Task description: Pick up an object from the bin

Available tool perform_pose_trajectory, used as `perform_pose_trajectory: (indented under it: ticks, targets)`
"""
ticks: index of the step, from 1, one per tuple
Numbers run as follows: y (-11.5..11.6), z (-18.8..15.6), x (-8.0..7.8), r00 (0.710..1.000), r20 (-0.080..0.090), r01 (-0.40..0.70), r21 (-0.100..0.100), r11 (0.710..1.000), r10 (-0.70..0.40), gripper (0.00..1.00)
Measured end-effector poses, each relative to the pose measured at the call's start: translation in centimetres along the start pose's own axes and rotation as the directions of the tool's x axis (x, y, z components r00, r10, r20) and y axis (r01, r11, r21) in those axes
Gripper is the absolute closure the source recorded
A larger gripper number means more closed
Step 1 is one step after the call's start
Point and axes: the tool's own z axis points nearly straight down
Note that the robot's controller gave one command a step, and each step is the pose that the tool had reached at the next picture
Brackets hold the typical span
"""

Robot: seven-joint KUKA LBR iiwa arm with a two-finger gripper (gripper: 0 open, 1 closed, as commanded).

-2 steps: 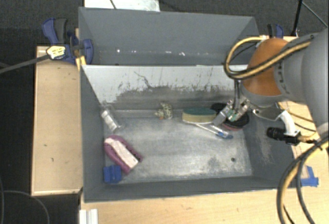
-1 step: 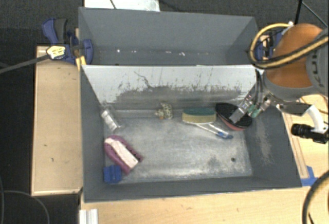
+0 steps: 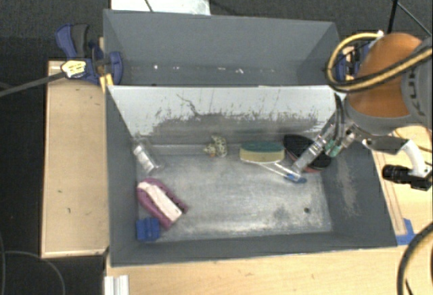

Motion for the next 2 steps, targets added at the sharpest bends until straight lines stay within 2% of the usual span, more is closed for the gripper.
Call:
perform_pose_trajectory:
  ticks: [1, 2]
  targets:
    - [0.0, 7.4, -2.9, 0.836, 0.001, 0.549, -0.001, 0.836, -0.548, 0.0]
    - [-2.4, 9.8, -6.1, 0.887, 0.014, 0.462, -0.006, 0.887, -0.462, 0.0]
